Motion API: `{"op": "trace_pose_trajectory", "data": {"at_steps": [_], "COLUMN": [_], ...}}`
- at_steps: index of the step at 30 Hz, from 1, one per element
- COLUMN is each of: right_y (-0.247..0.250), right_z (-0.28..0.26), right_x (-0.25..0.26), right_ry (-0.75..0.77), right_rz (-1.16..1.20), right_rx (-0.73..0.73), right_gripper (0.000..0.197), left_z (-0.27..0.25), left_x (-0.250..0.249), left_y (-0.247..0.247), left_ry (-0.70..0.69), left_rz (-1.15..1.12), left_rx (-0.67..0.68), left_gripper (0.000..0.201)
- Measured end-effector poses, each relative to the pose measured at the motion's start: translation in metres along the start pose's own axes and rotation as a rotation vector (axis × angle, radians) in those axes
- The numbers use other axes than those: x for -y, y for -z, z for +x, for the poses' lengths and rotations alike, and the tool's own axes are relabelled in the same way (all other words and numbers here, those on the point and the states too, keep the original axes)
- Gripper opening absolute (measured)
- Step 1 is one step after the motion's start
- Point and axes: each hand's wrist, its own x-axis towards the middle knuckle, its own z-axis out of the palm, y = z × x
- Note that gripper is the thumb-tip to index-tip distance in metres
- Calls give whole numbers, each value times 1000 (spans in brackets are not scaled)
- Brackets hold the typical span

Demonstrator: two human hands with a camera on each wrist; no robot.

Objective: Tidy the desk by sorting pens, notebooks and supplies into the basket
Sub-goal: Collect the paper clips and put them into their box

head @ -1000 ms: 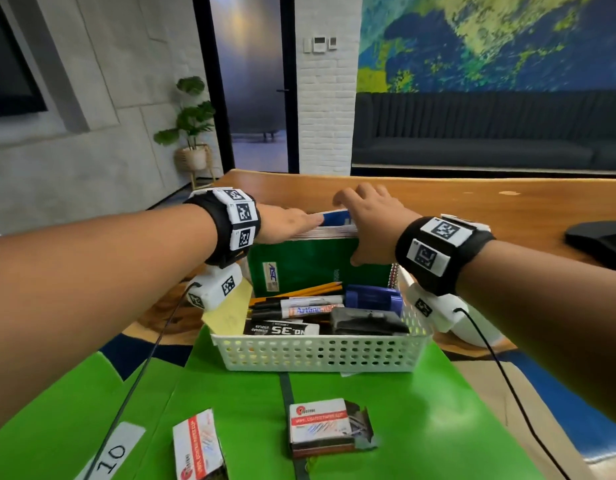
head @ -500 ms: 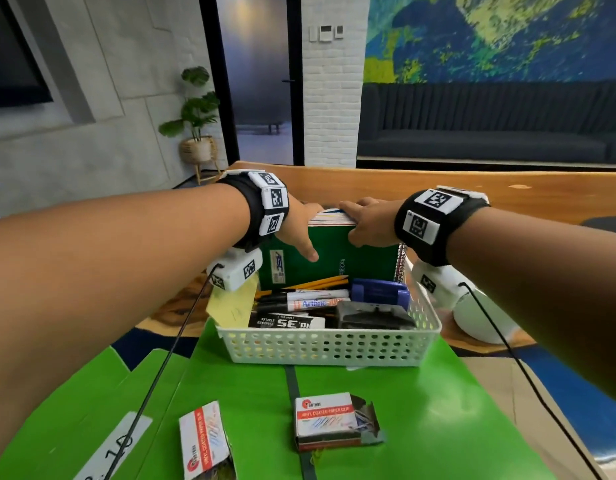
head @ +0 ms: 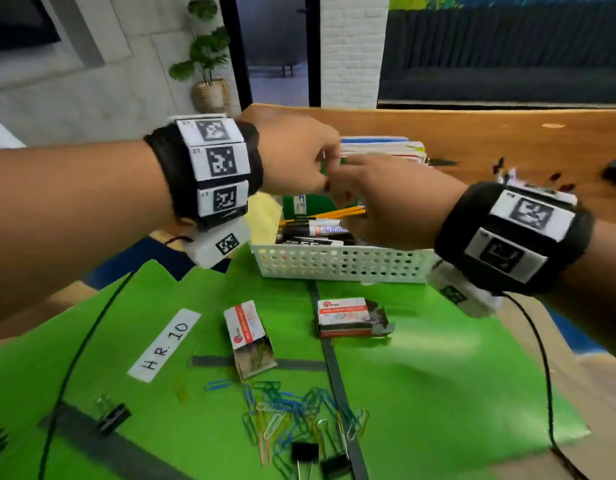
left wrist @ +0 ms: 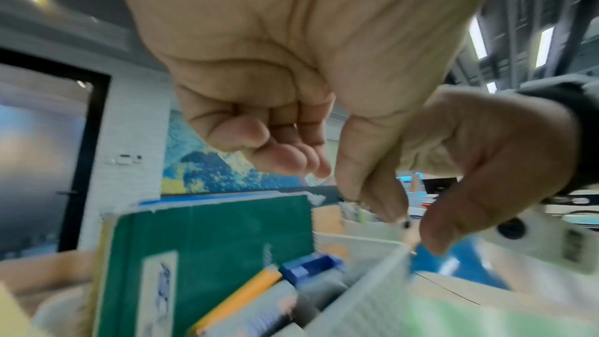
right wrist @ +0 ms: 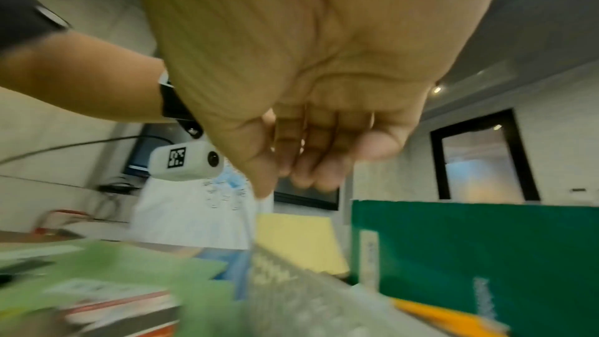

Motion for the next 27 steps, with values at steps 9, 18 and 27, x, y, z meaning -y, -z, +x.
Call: {"op": "trace_pose_trajectory", "data": {"at_steps": [9, 18, 27], "right_y": [-68, -63, -59], "right_z": [-91, -108, -106], "right_x": [94, 121, 127], "right_ry": [225, 430, 423], "right_rz": [317, 266, 238], "right_rx": [635, 531, 573], "right_gripper": [11, 17, 13], "left_z": [-153, -193, -241], "left_x": [-39, 25, 67], "left_y": [-67, -58, -77], "left_ry": [-130, 174, 278], "left_rz": [-128, -62, 66], "left_rx": [577, 424, 806], "left_gripper": [27, 27, 55]}}
